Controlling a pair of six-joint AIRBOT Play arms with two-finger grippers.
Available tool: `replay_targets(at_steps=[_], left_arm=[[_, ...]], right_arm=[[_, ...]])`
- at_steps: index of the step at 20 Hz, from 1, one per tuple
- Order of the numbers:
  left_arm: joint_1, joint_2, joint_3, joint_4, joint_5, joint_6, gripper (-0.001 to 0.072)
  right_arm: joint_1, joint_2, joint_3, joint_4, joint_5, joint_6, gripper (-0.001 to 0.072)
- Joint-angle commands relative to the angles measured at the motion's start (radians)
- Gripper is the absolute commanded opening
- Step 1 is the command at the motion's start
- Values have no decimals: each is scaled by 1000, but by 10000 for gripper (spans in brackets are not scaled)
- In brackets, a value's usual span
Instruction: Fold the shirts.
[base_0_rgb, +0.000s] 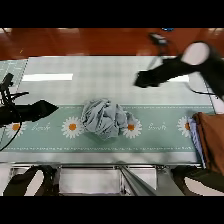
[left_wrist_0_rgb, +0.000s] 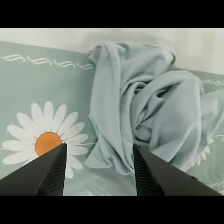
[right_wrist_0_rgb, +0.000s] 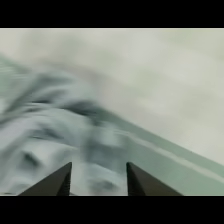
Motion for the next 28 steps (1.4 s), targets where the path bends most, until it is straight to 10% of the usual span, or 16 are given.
replay_targets(at_steps=[1, 8, 13, 15, 16, 17, 28], left_arm=[[11, -82, -106, -144, -19, 84, 508], [-121, -518, -153, -501, 42, 333, 508], [-195, -666, -48, -547, 82, 350, 505], [-220, -701, 21, -500, 61, 343, 417], [-237, -716, 54, -442, 27, 345, 110], [-249, -722, 79, -395, 10, 358, 19], [-219, -720, 114, -342, -20, 358, 19]], right_arm=[[-303, 256, -281, -166, 59, 62, 404], [-469, 544, -891, 141, -18, -77, 394], [-469, 557, -998, 228, -44, -112, 394], [-469, 557, -999, 268, -73, -111, 394], [-469, 557, -999, 309, -97, -112, 394], [-449, 557, -998, 347, -127, -113, 394], [62, 39, -795, 510, -422, -166, 394]])
